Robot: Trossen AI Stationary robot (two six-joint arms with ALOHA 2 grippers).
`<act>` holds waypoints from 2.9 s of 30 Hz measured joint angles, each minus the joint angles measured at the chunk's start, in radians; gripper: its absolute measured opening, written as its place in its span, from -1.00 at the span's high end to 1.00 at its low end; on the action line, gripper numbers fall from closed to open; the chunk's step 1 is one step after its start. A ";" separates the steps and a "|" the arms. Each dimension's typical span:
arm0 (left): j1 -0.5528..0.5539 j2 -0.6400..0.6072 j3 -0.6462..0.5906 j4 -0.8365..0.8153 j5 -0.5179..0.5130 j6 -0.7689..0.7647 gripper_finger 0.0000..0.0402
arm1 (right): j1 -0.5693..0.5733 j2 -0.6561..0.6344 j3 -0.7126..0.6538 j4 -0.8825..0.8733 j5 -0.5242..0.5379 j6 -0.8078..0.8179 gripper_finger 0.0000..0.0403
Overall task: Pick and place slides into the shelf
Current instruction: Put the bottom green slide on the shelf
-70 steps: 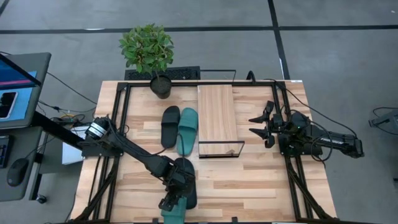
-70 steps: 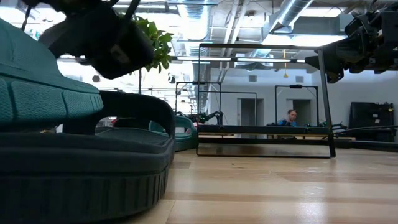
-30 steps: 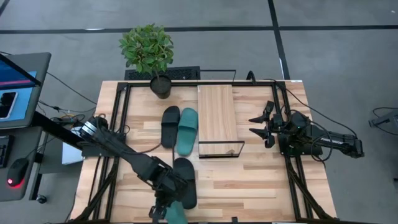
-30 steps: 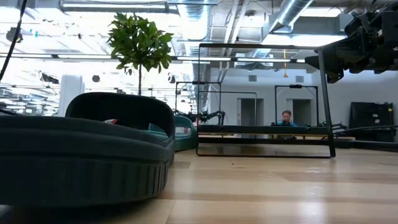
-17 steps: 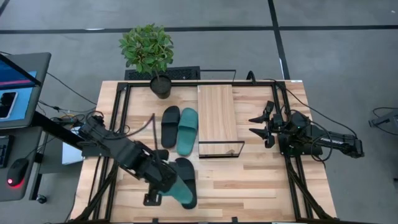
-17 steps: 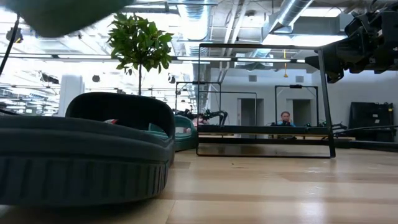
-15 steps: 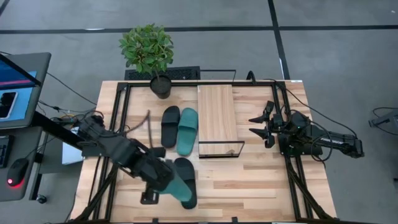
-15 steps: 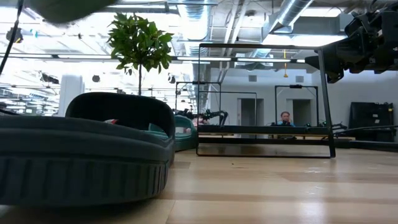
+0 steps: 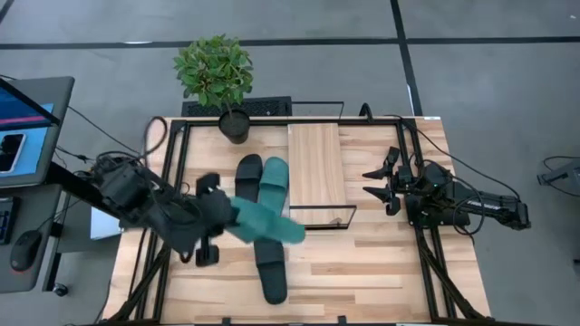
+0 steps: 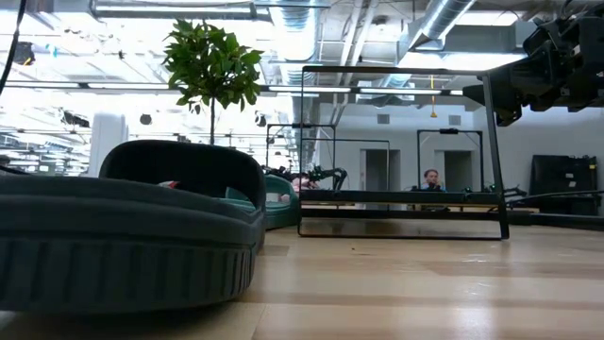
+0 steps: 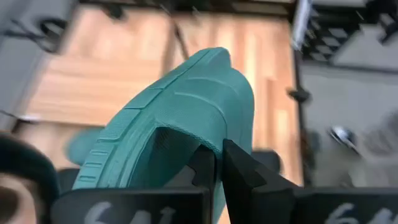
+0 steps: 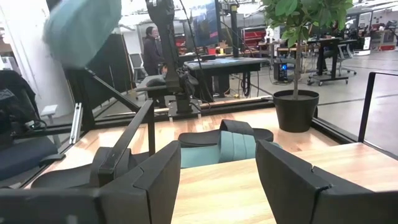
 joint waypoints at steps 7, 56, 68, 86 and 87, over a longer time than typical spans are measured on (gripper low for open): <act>0.054 -0.002 -0.001 0.024 -0.200 0.013 1.00 | 0.000 0.000 0.000 0.000 0.000 0.000 0.00; 0.591 0.006 -0.865 1.155 0.292 -0.327 1.00 | 0.000 0.000 0.000 0.000 0.000 0.000 0.00; 0.575 0.006 -1.010 1.276 0.357 -0.402 1.00 | 0.000 0.000 0.000 0.000 0.000 0.000 0.00; 0.554 0.006 -1.080 1.356 0.417 -0.464 1.00 | 0.000 0.000 0.000 0.000 0.000 0.000 0.00; 0.554 0.006 -1.080 1.354 0.420 -0.464 1.00 | 0.000 0.000 0.000 0.000 0.000 0.000 0.00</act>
